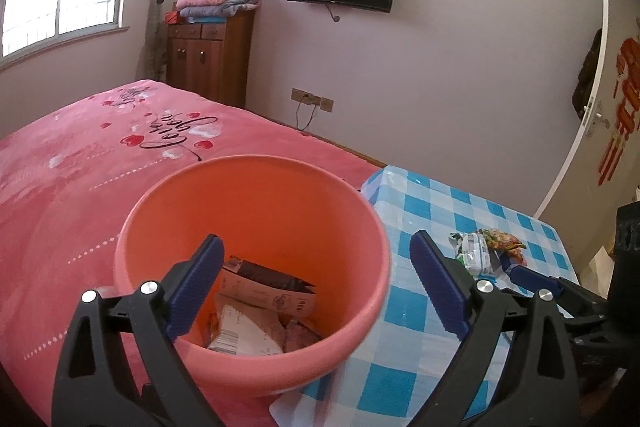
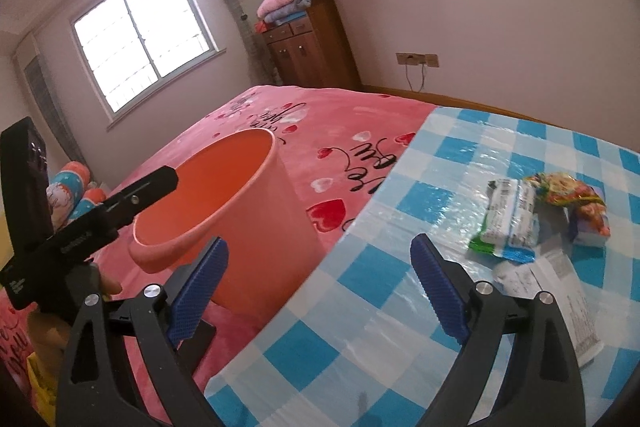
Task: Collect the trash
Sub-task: 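Move both empty grippers back from the bucket to the table, then lower the right gripper onto the grey printed pouch on the table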
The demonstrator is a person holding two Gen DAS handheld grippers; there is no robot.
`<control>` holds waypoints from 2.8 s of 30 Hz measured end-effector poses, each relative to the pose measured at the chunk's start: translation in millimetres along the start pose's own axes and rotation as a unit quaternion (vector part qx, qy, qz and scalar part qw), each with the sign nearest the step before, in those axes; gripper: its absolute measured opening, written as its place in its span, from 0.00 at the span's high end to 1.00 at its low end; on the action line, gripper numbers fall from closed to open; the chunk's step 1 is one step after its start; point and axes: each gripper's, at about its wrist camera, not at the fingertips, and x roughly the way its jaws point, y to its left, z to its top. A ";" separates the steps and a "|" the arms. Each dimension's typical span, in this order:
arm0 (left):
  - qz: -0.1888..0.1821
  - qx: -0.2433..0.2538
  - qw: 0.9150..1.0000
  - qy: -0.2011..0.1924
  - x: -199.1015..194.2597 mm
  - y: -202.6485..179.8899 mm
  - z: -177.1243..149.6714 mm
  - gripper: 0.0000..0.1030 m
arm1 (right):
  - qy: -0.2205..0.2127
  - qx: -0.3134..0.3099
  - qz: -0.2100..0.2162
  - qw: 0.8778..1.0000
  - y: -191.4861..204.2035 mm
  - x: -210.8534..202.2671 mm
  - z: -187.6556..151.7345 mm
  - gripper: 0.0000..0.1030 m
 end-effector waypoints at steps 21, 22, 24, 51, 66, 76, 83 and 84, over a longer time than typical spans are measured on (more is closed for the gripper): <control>-0.020 0.038 0.999 0.013 0.0 -44.8 -7.1 0.08 | -0.020 0.027 -0.034 0.999 -38.4 -28.2 -21.0 0.08; -0.021 0.039 0.999 0.014 0.4 -46.3 -7.9 0.08 | -0.020 0.029 -0.034 0.999 -40.1 -29.5 -21.4 0.08; -0.023 0.043 0.999 0.016 1.9 -50.6 -9.3 0.08 | -0.021 0.032 -0.035 0.999 -43.8 -30.8 -22.9 0.08; -0.051 0.094 0.993 0.059 28.4 -115.4 -35.0 0.08 | -0.038 0.087 -0.073 0.993 -113.2 -55.0 -45.2 0.08; -0.057 0.115 0.988 0.083 42.7 -139.7 -47.2 0.08 | -0.041 0.123 -0.090 0.987 -150.9 -64.7 -56.8 0.08; -0.057 0.125 0.986 0.096 50.4 -150.8 -52.6 0.08 | -0.020 0.125 -0.106 0.986 -172.0 -60.8 -65.4 0.08; -0.052 0.127 0.985 0.108 56.6 -153.3 -57.2 0.08 | 0.024 0.087 -0.120 0.989 -171.3 -37.4 -74.0 0.08; -0.051 0.127 0.985 0.109 57.4 -153.4 -57.9 0.08 | 0.029 0.083 -0.120 0.989 -171.0 -34.6 -75.1 0.08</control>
